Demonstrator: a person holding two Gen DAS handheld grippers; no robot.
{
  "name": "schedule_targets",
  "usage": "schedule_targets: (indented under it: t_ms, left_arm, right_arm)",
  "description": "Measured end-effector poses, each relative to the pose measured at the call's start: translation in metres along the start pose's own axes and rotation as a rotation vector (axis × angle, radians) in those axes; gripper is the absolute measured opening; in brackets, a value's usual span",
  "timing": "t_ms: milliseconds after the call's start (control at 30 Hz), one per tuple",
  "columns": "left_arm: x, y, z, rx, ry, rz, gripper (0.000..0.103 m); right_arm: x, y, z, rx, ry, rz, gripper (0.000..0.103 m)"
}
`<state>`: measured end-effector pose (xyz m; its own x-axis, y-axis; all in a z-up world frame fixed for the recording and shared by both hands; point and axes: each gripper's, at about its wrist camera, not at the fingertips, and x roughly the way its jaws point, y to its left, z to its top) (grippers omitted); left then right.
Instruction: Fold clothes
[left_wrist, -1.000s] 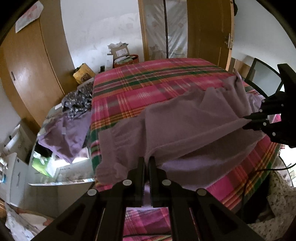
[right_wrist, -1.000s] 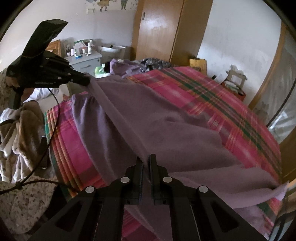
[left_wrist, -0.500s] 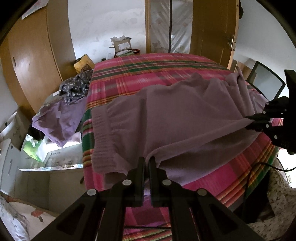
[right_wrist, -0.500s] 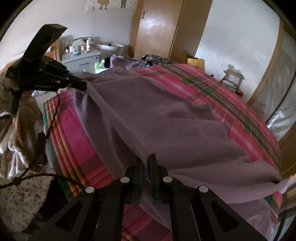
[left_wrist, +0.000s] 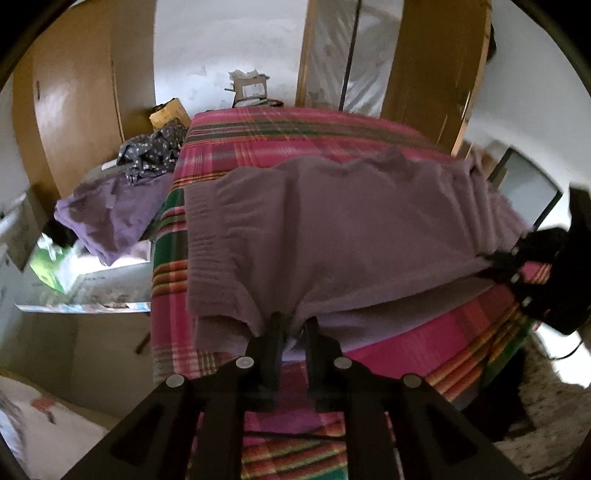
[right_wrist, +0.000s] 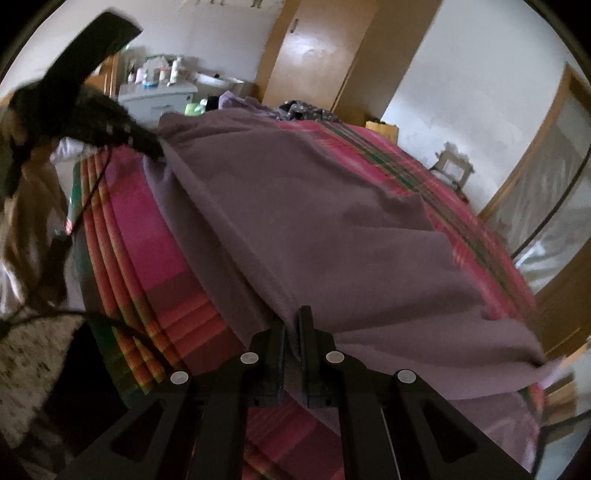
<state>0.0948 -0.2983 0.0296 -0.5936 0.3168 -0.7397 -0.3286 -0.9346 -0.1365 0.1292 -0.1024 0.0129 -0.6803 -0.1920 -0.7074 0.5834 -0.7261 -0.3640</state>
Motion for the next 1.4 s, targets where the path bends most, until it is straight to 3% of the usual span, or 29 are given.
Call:
schedule_targets:
  t_ms: [167, 367, 600, 800, 1000, 1267, 1400]
  left_arm:
    - [-0.026, 0.008, 0.001, -0.077, -0.1, -0.08, 0.014]
    - [-0.046, 0.031, 0.007, -0.19, -0.19, -0.07, 0.015]
    - [-0.018, 0.048, 0.018, -0.286, -0.134, -0.06, 0.017]
    - [-0.002, 0.047, 0.034, -0.295, -0.124, -0.049, 0.017]
    - [0.004, 0.052, 0.047, -0.312, -0.14, -0.017, 0.017]
    - [0.008, 0.053, 0.064, -0.312, -0.149, -0.016, 0.019]
    - [0.022, 0.053, 0.074, -0.311, -0.111, -0.001, 0.02]
  right_arm:
    - [0.0, 0.0, -0.005, 0.006, 0.005, -0.001, 0.007]
    - [0.002, -0.001, -0.008, 0.022, 0.013, 0.008, 0.007]
    - [0.001, -0.005, -0.004, 0.043, 0.03, 0.046, 0.007]
    - [0.001, -0.025, 0.001, 0.142, 0.051, 0.154, 0.009]
    - [-0.009, -0.052, 0.009, 0.242, 0.025, 0.273, 0.019]
    - [-0.005, -0.115, 0.027, 0.42, -0.059, 0.246, 0.021]
    - [0.017, -0.144, 0.036, 0.47, -0.051, 0.22, 0.032]
